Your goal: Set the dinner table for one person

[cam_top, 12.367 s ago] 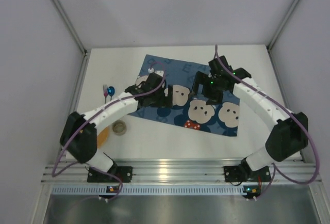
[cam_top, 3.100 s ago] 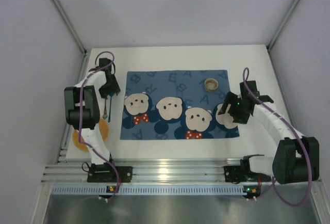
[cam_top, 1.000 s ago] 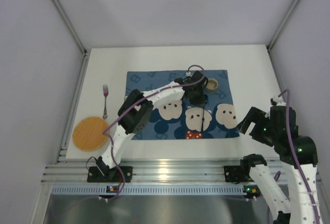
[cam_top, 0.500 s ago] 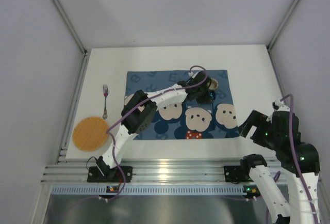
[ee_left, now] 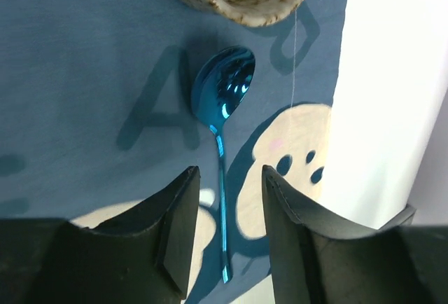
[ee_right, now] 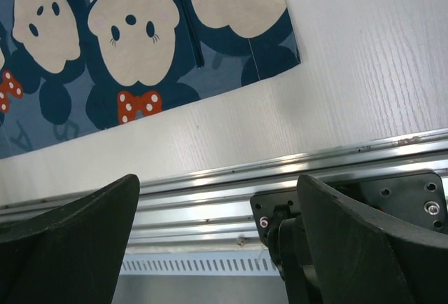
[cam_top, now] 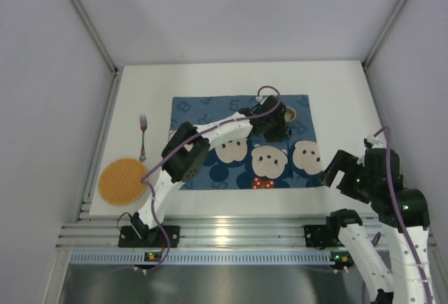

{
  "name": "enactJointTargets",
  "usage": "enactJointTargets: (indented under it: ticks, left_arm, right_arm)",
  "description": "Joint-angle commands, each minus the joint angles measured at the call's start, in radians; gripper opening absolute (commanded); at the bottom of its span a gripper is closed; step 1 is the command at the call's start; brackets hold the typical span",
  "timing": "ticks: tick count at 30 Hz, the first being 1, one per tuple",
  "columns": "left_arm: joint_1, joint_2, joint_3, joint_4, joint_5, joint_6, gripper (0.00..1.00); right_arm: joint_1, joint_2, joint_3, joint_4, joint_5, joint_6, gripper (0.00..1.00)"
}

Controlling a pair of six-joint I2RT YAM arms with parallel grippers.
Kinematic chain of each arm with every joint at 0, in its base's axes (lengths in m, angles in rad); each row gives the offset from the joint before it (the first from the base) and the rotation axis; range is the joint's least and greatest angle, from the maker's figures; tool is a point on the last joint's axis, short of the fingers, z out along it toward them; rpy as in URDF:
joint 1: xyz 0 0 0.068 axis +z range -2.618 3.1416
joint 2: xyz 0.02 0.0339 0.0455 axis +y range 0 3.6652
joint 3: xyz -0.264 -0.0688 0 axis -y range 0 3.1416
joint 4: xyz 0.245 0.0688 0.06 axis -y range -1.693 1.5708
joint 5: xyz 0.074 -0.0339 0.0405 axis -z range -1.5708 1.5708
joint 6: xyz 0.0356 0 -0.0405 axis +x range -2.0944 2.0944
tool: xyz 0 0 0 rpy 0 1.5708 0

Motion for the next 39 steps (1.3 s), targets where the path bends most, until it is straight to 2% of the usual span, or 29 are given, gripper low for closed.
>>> enactJointTargets:
  ticks: [1, 5, 10, 12, 16, 19, 25, 39]
  left_arm:
    - [0.038, -0.204, -0.009, -0.097, -0.062, 0.119, 0.46]
    - [0.234, -0.357, -0.162, -0.308, -0.142, 0.275, 0.46]
    - [0.527, -0.525, -0.394, -0.390, -0.251, 0.441, 0.45]
    - [0.598, -0.523, -0.432, -0.425, -0.264, 0.516, 0.45]
    - [0.771, -0.472, -0.478, -0.476, -0.317, 0.568, 0.41]
    - [0.851, -0.460, -0.508, -0.462, -0.311, 0.588, 0.41]
    - [0.934, -0.409, -0.505, -0.445, -0.360, 0.630, 0.39]
    - [1.000, -0.335, -0.453, -0.393, -0.331, 0.697, 0.39]
  right_arm:
    - [0.010, 0.011, 0.052, -0.018, 0.017, -0.010, 0.95]
    - [0.010, 0.020, 0.094, -0.045, 0.040, -0.026, 0.99]
    - [0.010, 0.036, 0.077, -0.038, 0.053, -0.038, 1.00]
    - [0.010, 0.039, 0.049, -0.022, 0.016, -0.038, 1.00]
    - [0.008, 0.054, 0.011, 0.028, -0.032, -0.026, 1.00]
    - [0.010, 0.073, 0.006, 0.044, -0.038, -0.024, 1.00]
    - [0.010, 0.097, 0.008, 0.051, -0.030, -0.035, 1.00]
    - [0.008, 0.140, 0.006, 0.064, 0.006, -0.040, 1.00]
